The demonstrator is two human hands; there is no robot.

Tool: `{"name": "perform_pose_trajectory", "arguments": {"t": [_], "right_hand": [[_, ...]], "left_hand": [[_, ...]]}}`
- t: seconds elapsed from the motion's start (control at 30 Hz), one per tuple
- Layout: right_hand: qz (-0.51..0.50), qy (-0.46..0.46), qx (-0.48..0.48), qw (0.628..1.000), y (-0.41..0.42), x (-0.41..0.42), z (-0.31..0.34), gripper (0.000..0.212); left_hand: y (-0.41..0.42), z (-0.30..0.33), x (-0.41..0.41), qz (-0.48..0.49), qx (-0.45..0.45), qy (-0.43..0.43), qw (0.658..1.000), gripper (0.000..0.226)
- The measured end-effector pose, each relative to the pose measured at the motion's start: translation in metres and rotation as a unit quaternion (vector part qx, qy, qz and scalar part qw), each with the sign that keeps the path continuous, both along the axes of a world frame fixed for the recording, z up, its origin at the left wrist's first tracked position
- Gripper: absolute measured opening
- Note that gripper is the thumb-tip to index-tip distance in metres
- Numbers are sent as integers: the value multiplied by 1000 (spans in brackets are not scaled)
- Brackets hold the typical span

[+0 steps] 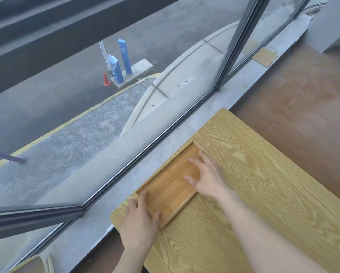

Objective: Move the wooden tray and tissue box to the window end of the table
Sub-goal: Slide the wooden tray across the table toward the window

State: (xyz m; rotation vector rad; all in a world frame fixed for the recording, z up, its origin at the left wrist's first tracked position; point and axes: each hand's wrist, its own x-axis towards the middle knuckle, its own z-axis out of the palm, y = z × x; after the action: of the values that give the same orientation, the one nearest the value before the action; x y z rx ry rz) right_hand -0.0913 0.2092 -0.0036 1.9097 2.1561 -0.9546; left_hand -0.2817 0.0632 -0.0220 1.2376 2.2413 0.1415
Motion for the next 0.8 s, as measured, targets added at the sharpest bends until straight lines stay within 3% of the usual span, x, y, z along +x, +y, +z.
{"name": "perform_pose_trajectory", "arguments": {"t": [0.17, 0.33, 0.8], "right_hand": [[57, -63, 19, 996, -36, 5, -5, 86], [75, -90, 2, 993, -53, 11, -13, 95], [57, -79, -4, 995, -45, 10, -18, 91]], "left_hand": [[6, -3, 2, -93, 86, 48, 991, 75], [13, -10, 17, -195, 48, 19, 980, 101], [23, -12, 21, -191, 36, 31, 981, 101]]}}
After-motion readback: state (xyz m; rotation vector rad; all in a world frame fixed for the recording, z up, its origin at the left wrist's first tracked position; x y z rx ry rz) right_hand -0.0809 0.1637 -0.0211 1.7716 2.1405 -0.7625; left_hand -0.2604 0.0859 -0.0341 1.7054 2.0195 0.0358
